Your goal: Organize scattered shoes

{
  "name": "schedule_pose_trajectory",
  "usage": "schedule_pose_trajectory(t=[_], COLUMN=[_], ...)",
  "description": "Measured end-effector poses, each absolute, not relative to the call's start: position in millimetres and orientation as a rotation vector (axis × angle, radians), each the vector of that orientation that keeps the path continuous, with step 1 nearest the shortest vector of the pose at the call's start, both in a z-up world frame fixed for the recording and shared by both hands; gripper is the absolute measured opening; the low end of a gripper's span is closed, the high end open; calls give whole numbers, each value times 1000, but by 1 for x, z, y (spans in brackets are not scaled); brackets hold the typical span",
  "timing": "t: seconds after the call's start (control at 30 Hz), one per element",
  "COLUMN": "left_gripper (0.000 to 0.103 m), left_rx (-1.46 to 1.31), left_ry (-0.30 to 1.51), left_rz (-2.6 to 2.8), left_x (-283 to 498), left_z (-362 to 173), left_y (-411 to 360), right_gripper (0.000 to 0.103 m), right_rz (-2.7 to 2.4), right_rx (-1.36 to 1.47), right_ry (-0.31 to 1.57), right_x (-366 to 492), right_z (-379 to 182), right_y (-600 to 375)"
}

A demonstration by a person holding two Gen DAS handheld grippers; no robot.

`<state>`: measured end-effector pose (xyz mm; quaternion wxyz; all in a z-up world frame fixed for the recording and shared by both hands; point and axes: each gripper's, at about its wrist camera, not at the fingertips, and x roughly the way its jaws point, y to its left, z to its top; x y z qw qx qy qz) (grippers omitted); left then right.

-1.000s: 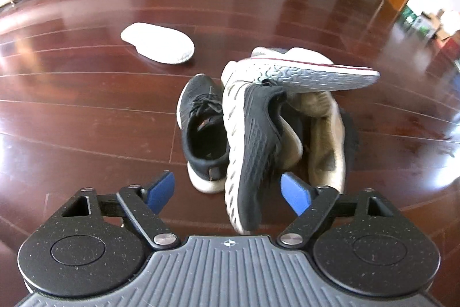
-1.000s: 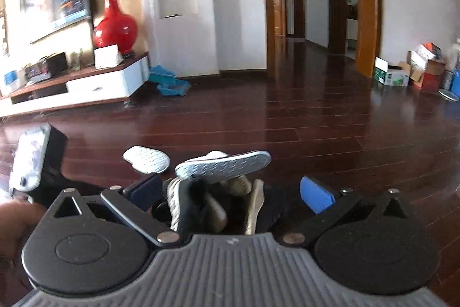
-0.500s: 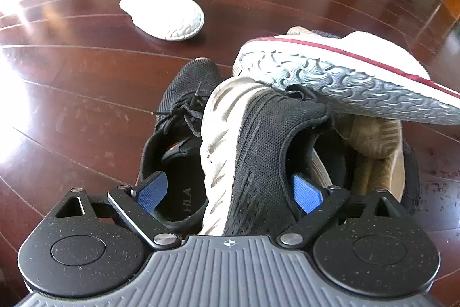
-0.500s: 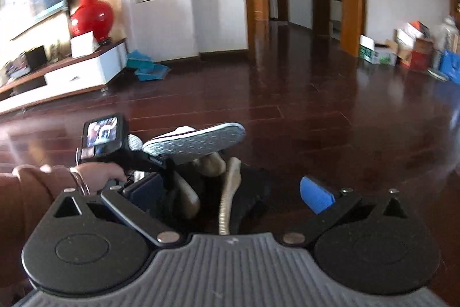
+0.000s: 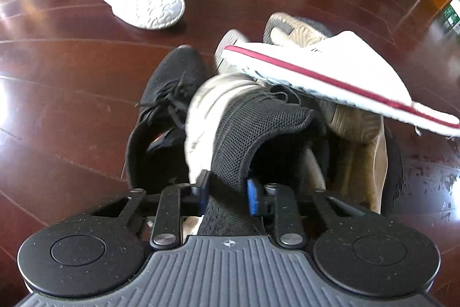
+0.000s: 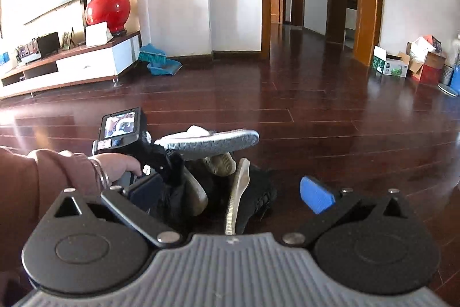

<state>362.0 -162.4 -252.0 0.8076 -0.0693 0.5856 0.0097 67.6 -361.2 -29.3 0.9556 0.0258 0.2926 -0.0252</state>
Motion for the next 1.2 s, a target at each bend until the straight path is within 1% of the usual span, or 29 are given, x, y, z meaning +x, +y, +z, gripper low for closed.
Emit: schedule_pose_trajectory(t=[0.3, 0.53, 0.7, 0.9, 1.2], left_gripper=[21, 22, 22, 22, 23], left_rx=[-205, -238, -250, -281, -325], left_ry=[1248, 1255, 1270, 1337, 1487], left_rz=[-69, -140, -222, -335, -442], left_x=[338, 307, 273, 226, 174], left_z=[-241, -232, -224, -225, -260], left_y=[-133, -132, -144, -173, -230], right_gripper=[103, 103, 103, 103, 103], right_rz=[-71, -81, -86, -105, -108], right_rx=[97, 124, 151, 220, 292], right_ry=[583, 528, 457, 387, 406], right_x=[69, 62, 53, 35, -2], right_z=[-31, -23, -12, 4, 26], right_y=[-380, -388, -393, -407, -415])
